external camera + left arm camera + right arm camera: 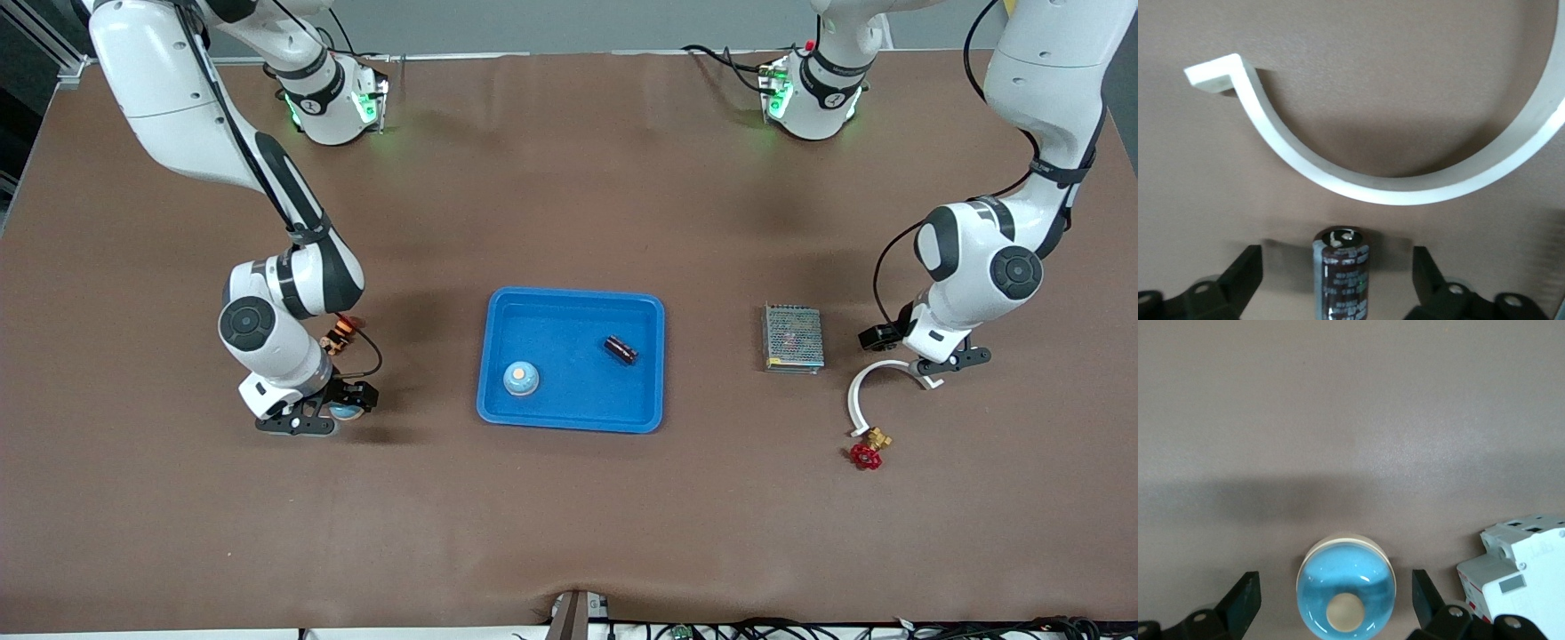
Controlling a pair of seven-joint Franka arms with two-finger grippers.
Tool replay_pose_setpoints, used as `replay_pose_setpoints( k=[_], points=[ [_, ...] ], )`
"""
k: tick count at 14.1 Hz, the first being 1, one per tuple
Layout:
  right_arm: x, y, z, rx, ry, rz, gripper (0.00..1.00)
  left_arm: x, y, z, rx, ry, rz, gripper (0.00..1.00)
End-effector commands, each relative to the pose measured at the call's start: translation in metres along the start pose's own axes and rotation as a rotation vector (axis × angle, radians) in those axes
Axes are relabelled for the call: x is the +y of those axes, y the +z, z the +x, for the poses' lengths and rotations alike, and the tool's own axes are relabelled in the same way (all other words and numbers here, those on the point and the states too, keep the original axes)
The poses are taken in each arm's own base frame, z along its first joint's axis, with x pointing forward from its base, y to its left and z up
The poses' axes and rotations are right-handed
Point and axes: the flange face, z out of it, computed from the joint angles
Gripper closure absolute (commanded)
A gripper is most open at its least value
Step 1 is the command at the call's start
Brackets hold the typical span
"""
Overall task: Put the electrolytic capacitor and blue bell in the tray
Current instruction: 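Grasp the bell with the right gripper and the capacitor with the left gripper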
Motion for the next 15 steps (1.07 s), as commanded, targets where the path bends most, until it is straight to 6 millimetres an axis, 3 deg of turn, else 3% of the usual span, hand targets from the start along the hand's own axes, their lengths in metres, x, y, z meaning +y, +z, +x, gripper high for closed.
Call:
replay_pose_setpoints(
  k=[1,5,7,12,15],
  points=[
    [0.004,0.009,-0.004,-0.005,-0.015,-0.003,0.0,0.007,-0.001,0.0,0.013,0.016,-0.003,0.22],
    [0.006,0.011,-0.004,-0.007,-0.012,-0.002,0.0,0.011,-0.002,0.001,0.016,0.02,-0.008,0.72],
    [0.006,0.011,-0.004,-0.007,-0.012,-0.002,0.0,0.011,-0.005,0.003,0.021,0.02,-0.008,0.88],
    [0.005,0.023,-0.004,-0.005,-0.011,0.001,0.0,0.014,-0.023,0.01,0.05,0.022,-0.011,0.95],
    [0.005,0.023,-0.003,-0.004,-0.009,0.002,0.0,0.017,-0.057,0.015,0.032,0.021,-0.007,0.97]
  ],
)
